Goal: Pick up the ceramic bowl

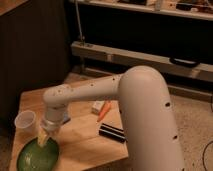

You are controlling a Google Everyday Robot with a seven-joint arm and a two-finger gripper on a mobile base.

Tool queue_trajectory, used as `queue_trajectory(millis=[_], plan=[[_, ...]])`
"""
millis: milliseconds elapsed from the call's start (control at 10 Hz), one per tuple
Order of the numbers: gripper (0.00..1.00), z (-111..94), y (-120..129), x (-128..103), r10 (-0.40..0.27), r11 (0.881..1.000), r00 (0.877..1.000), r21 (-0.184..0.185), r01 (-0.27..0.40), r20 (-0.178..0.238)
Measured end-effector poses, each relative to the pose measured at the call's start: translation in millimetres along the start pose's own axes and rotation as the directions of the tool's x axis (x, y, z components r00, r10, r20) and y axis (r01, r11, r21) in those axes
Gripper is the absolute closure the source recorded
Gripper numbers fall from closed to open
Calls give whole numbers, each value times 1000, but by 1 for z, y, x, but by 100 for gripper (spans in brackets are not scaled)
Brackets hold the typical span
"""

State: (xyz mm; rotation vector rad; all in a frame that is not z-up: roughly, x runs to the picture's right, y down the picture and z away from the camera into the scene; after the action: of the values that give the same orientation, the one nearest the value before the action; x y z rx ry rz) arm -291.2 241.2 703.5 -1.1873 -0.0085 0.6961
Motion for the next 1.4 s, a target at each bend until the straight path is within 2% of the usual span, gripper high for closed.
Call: queue_trajectory(millis=[300,700,900,1200,1400], plan=[[45,6,-9,-2,11,999,1000,32,-10,-28],[45,-7,-40,0,44,996,999,83,-42,-24],[45,-3,-40,-3,35,996,999,89,-32,-28],[45,15,-28,-11,6,996,999,90,-2,-43],[45,23,-29,-13,1,996,999,93,4,-50]])
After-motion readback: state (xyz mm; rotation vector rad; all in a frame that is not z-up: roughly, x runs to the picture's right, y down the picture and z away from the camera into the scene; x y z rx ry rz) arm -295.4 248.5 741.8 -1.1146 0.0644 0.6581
